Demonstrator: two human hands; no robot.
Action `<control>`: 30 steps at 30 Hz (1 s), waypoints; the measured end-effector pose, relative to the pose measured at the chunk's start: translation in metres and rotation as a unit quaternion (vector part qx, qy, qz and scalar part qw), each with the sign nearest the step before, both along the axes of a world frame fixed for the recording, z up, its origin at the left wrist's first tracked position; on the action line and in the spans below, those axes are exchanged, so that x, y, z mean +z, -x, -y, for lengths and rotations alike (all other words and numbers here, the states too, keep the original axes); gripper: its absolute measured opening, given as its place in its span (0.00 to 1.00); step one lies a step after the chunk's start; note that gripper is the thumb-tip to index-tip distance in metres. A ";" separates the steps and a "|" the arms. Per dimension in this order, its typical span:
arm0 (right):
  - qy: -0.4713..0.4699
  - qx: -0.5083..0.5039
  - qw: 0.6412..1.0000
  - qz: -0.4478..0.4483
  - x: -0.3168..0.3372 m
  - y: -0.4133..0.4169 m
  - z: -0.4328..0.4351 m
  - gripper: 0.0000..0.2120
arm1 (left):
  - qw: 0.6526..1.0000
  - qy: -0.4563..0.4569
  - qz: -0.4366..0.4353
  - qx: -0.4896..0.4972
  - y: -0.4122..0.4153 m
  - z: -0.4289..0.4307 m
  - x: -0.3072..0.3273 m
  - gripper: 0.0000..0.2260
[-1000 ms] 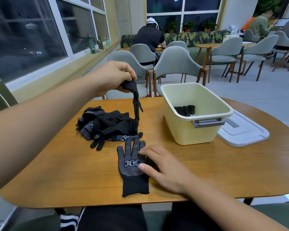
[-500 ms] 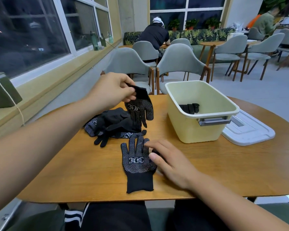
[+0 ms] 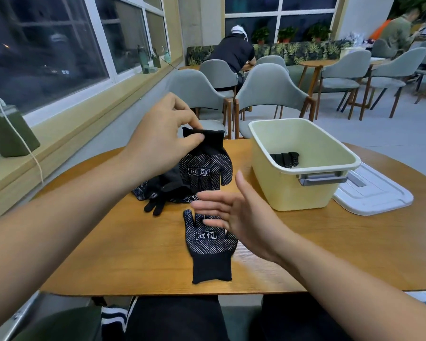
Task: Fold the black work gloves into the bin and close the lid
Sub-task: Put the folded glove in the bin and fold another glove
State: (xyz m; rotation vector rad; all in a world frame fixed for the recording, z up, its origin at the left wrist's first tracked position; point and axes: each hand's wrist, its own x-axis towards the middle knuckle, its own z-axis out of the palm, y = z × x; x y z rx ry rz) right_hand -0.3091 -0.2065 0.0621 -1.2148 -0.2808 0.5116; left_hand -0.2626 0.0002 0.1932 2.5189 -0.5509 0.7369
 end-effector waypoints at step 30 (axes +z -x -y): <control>-0.123 0.076 0.972 -0.187 -0.012 -0.056 0.000 0.49 | 0.974 -0.011 -0.188 -0.123 0.086 -0.001 -0.128 0.05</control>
